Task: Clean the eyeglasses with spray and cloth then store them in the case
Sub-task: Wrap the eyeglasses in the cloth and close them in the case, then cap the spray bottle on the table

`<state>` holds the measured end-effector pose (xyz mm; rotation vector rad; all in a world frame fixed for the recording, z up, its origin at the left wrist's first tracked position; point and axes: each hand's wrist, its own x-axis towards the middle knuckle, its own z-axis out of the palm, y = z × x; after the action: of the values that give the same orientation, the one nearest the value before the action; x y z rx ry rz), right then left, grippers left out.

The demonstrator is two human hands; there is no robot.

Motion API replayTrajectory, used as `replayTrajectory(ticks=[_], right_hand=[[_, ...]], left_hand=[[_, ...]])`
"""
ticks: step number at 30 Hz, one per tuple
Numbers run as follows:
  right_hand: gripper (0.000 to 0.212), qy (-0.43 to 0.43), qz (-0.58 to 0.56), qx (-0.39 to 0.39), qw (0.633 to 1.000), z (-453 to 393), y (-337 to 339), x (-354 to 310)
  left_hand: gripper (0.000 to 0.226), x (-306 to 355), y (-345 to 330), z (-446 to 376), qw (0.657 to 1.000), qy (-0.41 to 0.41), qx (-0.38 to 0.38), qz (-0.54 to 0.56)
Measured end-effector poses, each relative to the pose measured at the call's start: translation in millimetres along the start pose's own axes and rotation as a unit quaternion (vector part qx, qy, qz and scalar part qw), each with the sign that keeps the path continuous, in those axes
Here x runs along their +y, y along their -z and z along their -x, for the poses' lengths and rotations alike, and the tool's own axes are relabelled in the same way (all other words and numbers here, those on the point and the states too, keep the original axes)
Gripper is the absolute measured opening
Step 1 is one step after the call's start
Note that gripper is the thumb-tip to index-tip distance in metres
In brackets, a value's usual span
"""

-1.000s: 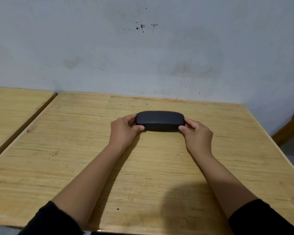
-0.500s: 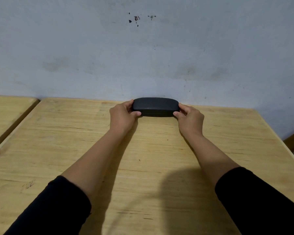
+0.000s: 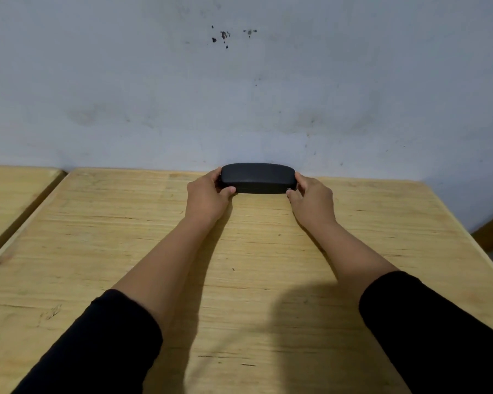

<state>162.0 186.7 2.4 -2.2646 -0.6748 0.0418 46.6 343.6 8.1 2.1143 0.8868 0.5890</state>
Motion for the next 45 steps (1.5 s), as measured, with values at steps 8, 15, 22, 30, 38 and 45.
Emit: replayTrajectory(ticks=[8, 15, 22, 30, 38, 45], right_hand=[[0.060, 0.043, 0.205, -0.078, 0.975, 41, 21, -10], [0.051, 0.083, 0.267, -0.047, 0.959, 86, 50, -23], [0.044, 0.115, 0.276, 0.008, 0.954, 122, 93, -28], [0.047, 0.103, 0.305, 0.069, 0.944, 156, 186, -31], [0.051, 0.041, 0.317, 0.148, 0.936, 212, 277, 14], [0.050, -0.004, 0.205, 0.232, 0.951, 279, 292, 75]], left_hand=[[0.039, 12, 11, 38, 0.974, -0.049, -0.016, -0.218], [0.047, 35, 35, 84, 0.939, -0.107, -0.001, -0.326], [0.043, 72, 49, 119, 0.916, -0.189, 0.037, -0.353], [0.044, 142, 46, 162, 0.915, -0.281, 0.060, -0.283], [0.046, 196, -10, 220, 0.909, -0.365, 0.021, -0.202], [0.048, 191, -82, 273, 0.912, -0.384, -0.088, -0.116]])
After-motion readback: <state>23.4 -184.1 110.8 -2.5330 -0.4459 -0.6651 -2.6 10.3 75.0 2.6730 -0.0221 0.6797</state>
